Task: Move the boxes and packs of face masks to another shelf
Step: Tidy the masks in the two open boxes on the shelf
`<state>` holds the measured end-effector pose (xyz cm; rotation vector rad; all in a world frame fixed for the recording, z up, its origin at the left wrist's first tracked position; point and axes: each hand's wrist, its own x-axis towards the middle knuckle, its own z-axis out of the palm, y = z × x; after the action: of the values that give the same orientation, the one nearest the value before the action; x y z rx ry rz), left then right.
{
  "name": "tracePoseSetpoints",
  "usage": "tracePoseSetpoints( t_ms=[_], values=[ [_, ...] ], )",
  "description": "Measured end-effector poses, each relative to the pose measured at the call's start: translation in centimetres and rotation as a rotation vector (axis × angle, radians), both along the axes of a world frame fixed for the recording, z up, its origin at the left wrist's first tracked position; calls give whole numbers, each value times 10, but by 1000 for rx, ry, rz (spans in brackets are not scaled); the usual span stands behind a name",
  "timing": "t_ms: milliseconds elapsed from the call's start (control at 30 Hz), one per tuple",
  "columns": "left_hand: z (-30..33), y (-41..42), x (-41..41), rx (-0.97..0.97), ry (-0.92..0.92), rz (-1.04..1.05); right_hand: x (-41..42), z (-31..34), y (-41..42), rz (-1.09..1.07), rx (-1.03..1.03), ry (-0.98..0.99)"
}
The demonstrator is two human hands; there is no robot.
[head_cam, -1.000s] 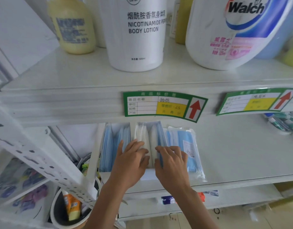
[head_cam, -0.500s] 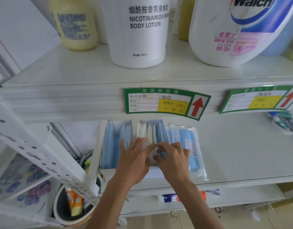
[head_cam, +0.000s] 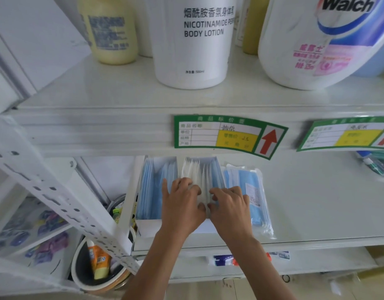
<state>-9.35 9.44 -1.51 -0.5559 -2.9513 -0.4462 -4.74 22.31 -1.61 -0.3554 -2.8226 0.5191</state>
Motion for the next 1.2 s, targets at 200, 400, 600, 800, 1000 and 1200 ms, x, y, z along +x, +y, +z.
tracePoseSetpoints(
  t_ms=[200,400,600,800,1000,1200],
  values=[
    [1,0,-1,-55,-37,-66,-4,5,0,6,-4,-45],
    [-4,-5,0,-150,37,-98,-2,8,2,17,8,-77],
    [-6,-1,3,-16,57,-42,3,11,-3,-28,-3,-31],
    [-7,0,2,7,-12,-49,6,8,4,-106,110,-104],
    [-10,0,2,-40,27,-73,12,3,5,-98,39,-48],
    [-17,0,-5,-94,61,-214,8,-2,7,-107,-150,-12]
  ],
)
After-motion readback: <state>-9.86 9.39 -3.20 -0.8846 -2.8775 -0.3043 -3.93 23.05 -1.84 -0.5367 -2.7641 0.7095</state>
